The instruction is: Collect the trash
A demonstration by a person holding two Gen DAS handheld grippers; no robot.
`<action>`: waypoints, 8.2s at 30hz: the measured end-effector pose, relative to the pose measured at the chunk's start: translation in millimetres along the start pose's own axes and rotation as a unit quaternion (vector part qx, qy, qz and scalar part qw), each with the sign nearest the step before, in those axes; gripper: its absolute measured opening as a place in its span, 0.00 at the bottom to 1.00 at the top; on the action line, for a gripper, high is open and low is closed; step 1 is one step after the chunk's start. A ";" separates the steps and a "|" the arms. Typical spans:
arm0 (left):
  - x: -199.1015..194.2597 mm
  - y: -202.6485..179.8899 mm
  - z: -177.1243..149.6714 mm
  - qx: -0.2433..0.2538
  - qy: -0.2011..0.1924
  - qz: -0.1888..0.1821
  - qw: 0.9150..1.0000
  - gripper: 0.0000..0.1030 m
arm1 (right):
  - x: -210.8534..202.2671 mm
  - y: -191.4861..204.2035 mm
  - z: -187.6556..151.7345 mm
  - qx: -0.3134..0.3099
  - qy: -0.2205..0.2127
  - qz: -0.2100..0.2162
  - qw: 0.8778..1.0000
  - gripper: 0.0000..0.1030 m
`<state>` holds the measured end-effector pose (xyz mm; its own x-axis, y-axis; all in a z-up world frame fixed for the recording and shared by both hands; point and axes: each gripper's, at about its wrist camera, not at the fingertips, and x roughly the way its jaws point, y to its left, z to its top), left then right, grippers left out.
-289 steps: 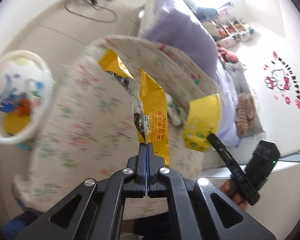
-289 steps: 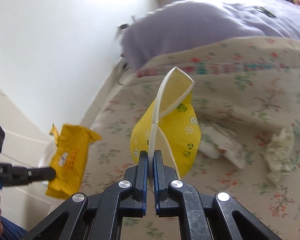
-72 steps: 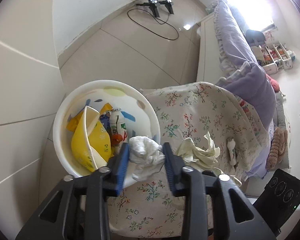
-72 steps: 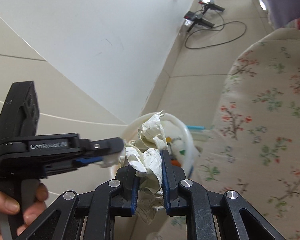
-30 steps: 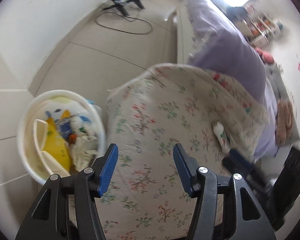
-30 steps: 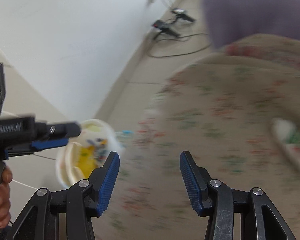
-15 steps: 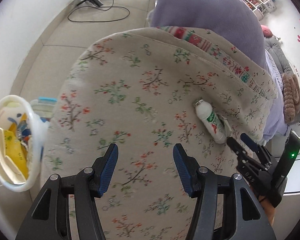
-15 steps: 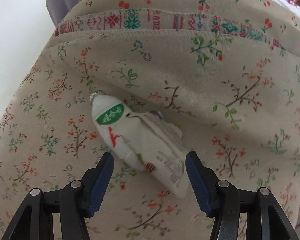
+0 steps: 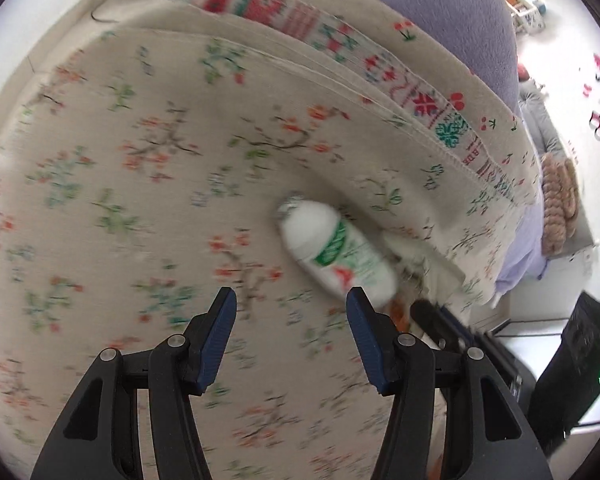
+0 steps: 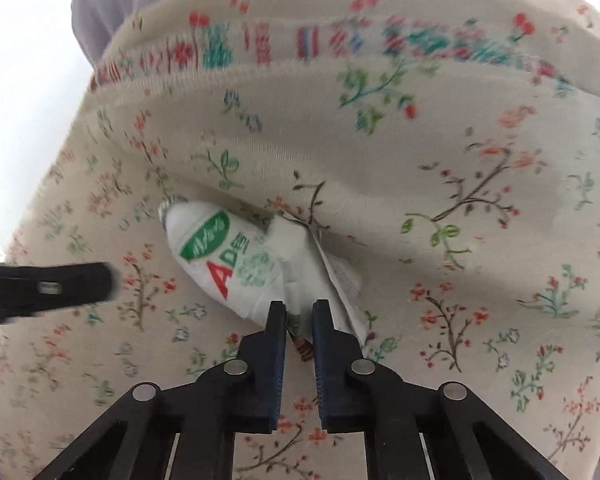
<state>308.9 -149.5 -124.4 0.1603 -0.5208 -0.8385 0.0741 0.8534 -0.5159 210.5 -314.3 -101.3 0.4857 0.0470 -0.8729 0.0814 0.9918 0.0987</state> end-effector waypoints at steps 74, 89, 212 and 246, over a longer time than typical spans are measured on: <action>-229.4 200.9 -30.5 -0.016 -0.152 0.118 0.981 0.16 | -18.7 185.4 -11.0 -0.072 -0.012 0.138 0.988 0.06; -241.0 271.1 -15.5 -0.083 -0.135 0.110 0.981 0.16 | 17.6 281.2 -7.2 -0.049 0.016 0.253 0.966 0.06; -311.3 88.6 -314.7 0.035 -0.286 0.320 0.903 0.87 | -229.8 205.2 -199.7 -0.083 -0.206 0.185 0.957 0.92; -311.8 93.6 -313.0 0.043 -0.280 0.322 0.903 0.87 | -225.9 209.0 -199.9 -0.079 -0.202 0.188 0.958 0.92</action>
<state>-42.2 86.3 33.9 0.6678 0.1562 -0.7277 -0.1399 0.9866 0.0834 -56.2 -93.9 20.9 0.7539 0.3869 -0.5309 -0.2833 0.9206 0.2687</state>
